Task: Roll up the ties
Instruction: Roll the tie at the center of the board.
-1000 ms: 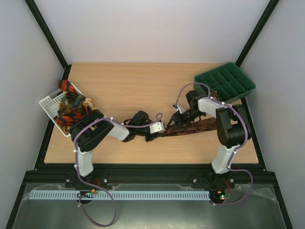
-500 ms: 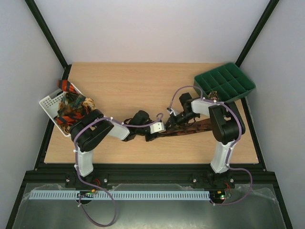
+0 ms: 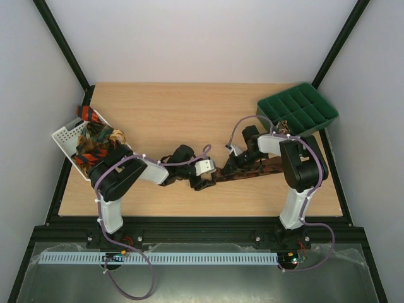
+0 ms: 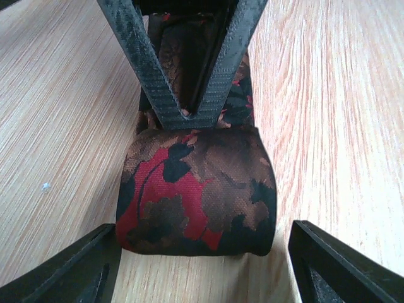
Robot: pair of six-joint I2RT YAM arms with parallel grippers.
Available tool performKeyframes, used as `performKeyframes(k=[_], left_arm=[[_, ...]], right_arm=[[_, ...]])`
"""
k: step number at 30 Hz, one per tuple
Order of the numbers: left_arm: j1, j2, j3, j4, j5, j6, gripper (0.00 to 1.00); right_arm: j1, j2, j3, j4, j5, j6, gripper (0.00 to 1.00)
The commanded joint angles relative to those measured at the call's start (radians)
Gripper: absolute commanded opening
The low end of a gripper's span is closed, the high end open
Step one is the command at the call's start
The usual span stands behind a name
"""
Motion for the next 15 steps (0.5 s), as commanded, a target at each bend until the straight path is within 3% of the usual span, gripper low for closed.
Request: performKeyframes(k=[1, 5, 9, 15], left_arm=[[-0.01, 0.014, 0.007, 0.059, 0.05, -0.096, 0.77], [-0.024, 0.069, 0.045, 0.12, 0.044, -0.174, 0.77], [-0.053, 0.116, 0.084, 0.124, -0.001, -0.14, 0.72], [-0.052, 0.1, 0.072, 0.019, -0.084, -0.026, 0.38]], right_arm=[[0.002, 0.048, -0.065, 0.033, 0.247, 0.004, 0.01], [0.007, 0.06, -0.075, 0.065, 0.211, 0.044, 0.01], [0.01, 0.084, -0.06, 0.076, 0.179, 0.07, 0.01], [-0.003, 0.066, -0.02, 0.019, 0.154, 0.065, 0.08]])
